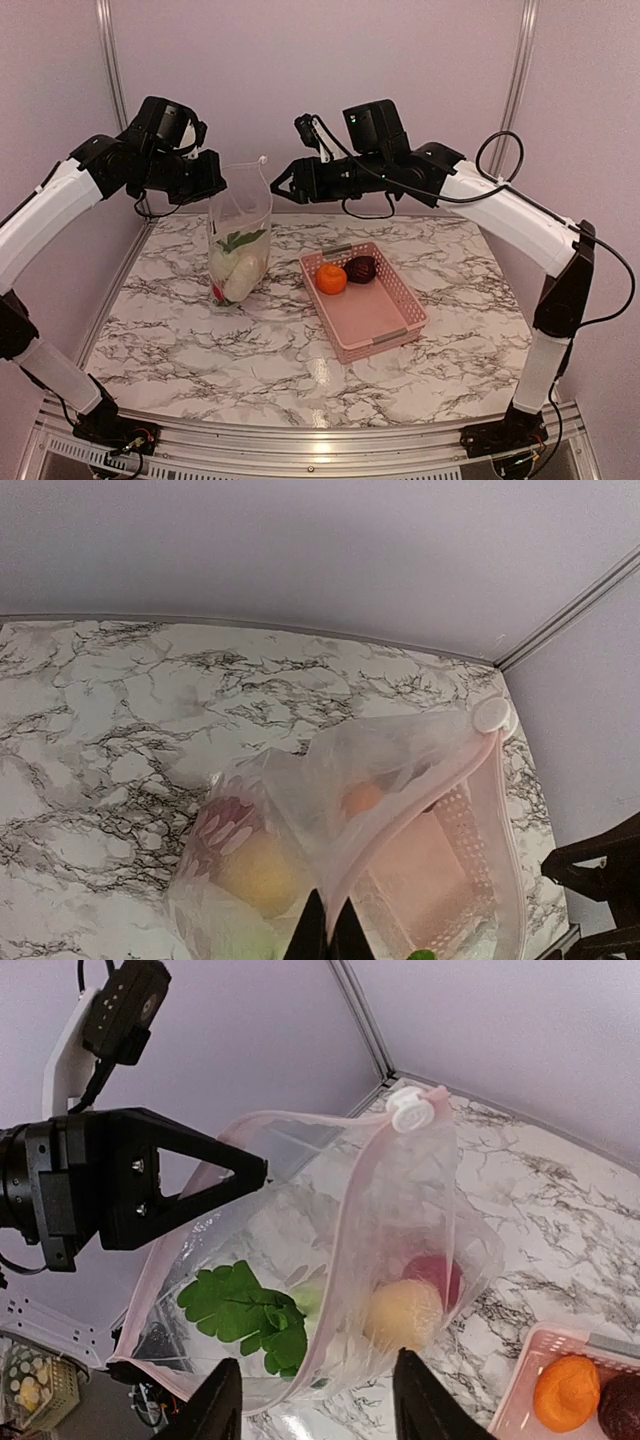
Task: Place the food in the zip-top bag and seal the zipper
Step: Adjust the fake fruit in the bin.
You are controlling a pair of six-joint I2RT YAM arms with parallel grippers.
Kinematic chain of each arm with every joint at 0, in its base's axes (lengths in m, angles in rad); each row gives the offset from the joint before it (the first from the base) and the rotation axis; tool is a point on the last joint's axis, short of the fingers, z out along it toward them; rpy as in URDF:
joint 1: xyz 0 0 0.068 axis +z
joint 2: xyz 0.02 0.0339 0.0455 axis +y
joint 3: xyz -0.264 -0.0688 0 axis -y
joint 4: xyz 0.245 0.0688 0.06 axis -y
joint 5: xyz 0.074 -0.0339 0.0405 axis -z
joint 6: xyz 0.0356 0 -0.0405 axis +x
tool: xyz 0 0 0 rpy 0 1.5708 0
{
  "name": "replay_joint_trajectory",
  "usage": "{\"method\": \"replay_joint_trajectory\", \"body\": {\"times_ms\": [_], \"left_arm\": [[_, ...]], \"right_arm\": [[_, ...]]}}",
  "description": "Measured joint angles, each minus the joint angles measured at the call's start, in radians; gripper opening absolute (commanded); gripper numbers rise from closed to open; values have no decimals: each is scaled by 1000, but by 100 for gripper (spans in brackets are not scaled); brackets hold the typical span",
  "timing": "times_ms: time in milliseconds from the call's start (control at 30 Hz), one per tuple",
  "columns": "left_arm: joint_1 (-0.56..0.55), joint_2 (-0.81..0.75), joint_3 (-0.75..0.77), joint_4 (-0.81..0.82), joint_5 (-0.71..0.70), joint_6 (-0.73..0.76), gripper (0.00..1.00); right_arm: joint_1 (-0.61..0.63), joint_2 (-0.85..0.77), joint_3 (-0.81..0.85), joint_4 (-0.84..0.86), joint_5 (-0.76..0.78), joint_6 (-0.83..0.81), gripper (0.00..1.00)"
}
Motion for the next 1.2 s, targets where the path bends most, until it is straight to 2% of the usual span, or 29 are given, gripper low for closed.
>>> {"method": "replay_joint_trajectory", "body": {"times_ms": [167, 300, 433, 567, 933, 1200], "left_arm": [[0, -24, -35, -23, -16, 26, 0], [0, -13, -90, -34, 21, 25, 0], [0, 16, -102, -39, 56, 19, 0], [0, 19, -102, -37, 72, 18, 0], [0, 19, -135, -35, 82, 18, 0], [0, 14, -152, -35, 81, 19, 0]], "right_arm": [[-39, -78, -92, 4, 10, -45, 61], [-135, -136, -196, 3, 11, -50, 61], [-220, -135, -277, -21, 18, -50, 59], [-254, -109, -330, -74, 25, -57, 56], [-260, 47, -319, -240, 163, -144, 51], [-260, 133, -266, -277, 223, -192, 49]]}}
